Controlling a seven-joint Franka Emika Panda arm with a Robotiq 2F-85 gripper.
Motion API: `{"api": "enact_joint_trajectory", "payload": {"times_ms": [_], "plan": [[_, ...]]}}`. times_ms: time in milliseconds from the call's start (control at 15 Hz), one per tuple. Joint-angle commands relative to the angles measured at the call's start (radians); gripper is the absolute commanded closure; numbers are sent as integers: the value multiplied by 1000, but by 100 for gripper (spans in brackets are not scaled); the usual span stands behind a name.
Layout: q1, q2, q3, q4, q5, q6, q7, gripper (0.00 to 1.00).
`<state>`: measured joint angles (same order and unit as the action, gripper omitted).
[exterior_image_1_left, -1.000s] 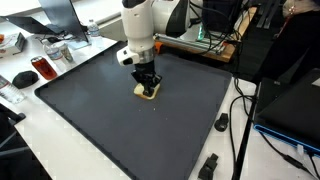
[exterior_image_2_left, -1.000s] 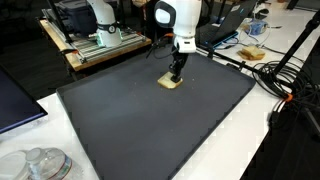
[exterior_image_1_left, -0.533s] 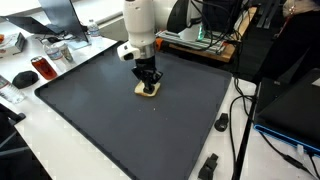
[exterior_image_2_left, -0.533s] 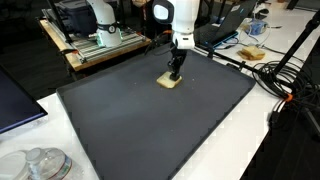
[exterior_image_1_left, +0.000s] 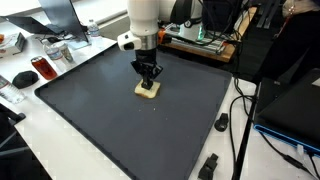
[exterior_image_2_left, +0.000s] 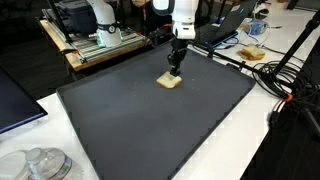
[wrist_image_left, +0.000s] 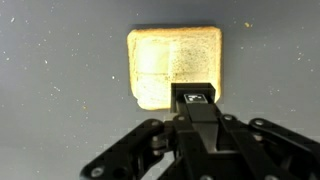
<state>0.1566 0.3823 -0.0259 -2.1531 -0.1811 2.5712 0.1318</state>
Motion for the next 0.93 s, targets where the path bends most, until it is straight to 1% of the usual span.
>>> {"api": "enact_joint_trajectory", "payload": {"times_ms": [0,133,400,533,867], "plan": [[83,-24,-57,0,-142,-29,169,95],[122,-9,-75,26,-211,-58,254,95],[171,20,-78,75,-306,-141,372,95],[186,39,-68,105,-333,-191,401,95],[218,114,-51,200,-356,-300,437,95]]}}
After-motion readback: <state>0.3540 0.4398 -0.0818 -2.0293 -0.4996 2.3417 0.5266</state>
